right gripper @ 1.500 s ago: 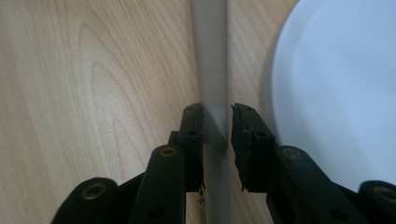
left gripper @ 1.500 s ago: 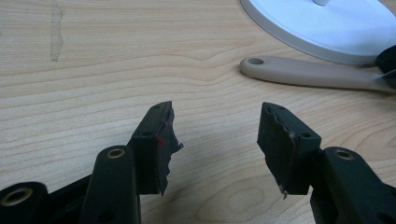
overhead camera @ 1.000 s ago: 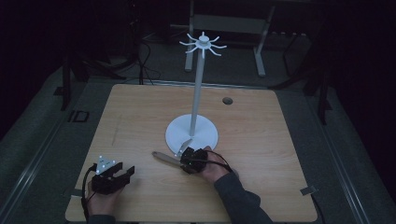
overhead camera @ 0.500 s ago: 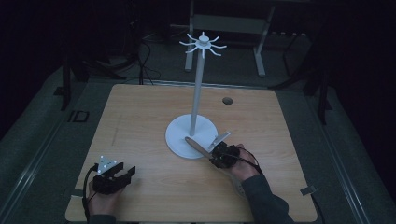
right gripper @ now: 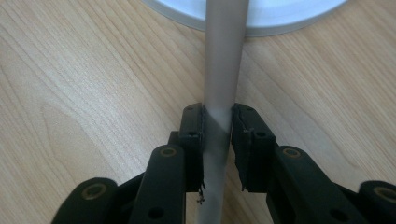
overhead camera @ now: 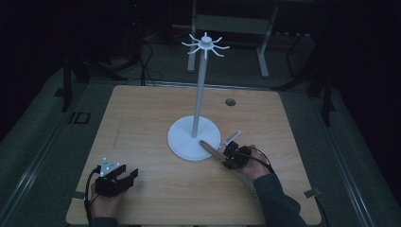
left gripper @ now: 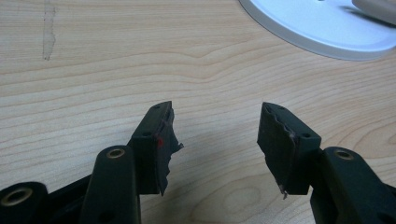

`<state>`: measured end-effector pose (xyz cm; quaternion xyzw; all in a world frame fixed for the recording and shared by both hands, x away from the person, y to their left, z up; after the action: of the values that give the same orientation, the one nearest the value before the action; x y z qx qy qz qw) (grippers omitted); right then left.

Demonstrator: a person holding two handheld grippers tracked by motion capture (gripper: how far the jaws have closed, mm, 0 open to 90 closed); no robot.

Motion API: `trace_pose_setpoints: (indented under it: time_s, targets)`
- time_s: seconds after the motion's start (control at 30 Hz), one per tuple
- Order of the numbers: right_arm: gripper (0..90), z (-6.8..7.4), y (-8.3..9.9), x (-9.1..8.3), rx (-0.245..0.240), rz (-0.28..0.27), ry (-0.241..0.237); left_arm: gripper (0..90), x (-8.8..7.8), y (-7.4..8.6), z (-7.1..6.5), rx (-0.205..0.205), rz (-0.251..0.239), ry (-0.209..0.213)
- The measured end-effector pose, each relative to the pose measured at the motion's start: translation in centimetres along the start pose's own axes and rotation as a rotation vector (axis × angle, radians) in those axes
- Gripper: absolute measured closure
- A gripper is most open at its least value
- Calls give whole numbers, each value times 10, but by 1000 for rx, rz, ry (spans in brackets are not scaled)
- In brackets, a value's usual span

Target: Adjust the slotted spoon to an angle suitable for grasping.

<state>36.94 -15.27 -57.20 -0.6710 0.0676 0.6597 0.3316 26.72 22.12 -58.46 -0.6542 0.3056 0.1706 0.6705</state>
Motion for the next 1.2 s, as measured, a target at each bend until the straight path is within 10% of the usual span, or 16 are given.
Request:
trace_pose_setpoints:
  time_s: [0.5, 1.2]
  targets:
    - [729, -7, -18, 16, 15, 36, -20, 459, -1, 0, 2, -3, -3, 0]
    - [735, 3, -14, -21, -4, -115, 16, 459, 0, -1, 1, -2, -1, 0]
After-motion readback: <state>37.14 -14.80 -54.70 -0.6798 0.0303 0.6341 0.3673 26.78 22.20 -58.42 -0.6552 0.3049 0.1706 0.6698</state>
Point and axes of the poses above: each handheld gripper's, and its own axes: x roughly forward along the jaws, y roughly out of its underside, z roughly to its left, the point moved 5 cm from there along x, roughly forward along the jaws, and after that the axes turned 8 degrees about -y, right-handed, at the moved point
